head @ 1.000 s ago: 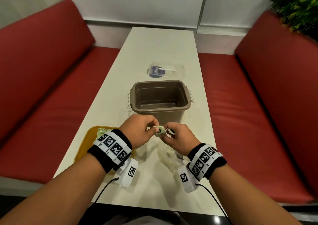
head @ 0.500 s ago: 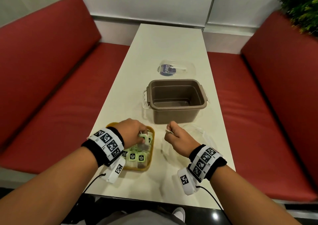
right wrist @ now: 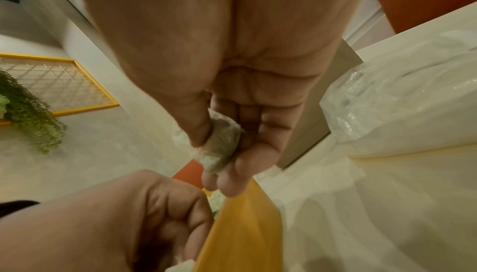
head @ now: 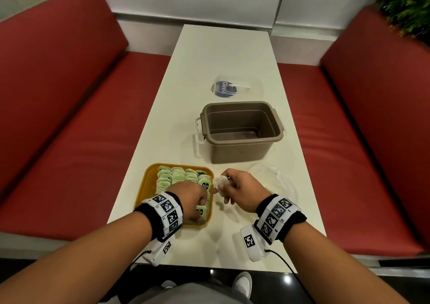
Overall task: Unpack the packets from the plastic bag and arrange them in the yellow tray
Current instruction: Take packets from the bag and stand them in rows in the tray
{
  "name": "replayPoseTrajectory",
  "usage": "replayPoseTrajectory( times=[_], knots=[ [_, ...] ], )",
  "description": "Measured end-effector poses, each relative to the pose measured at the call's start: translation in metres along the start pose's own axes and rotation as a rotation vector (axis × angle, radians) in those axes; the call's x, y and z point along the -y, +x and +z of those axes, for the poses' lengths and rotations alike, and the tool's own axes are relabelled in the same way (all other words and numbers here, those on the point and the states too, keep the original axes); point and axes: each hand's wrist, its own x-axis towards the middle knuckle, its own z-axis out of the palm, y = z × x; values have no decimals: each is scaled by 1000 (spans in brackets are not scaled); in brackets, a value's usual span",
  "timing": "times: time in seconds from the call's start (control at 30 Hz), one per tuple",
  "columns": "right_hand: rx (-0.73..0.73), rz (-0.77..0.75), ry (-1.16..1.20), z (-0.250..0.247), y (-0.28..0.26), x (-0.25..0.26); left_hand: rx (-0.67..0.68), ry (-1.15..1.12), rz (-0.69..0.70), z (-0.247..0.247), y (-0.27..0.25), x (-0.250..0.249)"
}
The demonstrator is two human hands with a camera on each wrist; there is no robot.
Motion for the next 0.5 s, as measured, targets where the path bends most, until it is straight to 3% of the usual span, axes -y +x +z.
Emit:
replayPoseTrajectory(
  times=[0.2, 0.4, 0.5],
  knots=[
    [-51, -9, -21, 5, 1, 3, -34, -16, 20, -5, -2, 0],
    [-63, -4, -28, 10, 7, 11, -288, -369, 157, -41, -9, 11],
    [-65, -25, -12, 17, 11, 18, -310, -380, 212, -52, -13, 15]
  ],
)
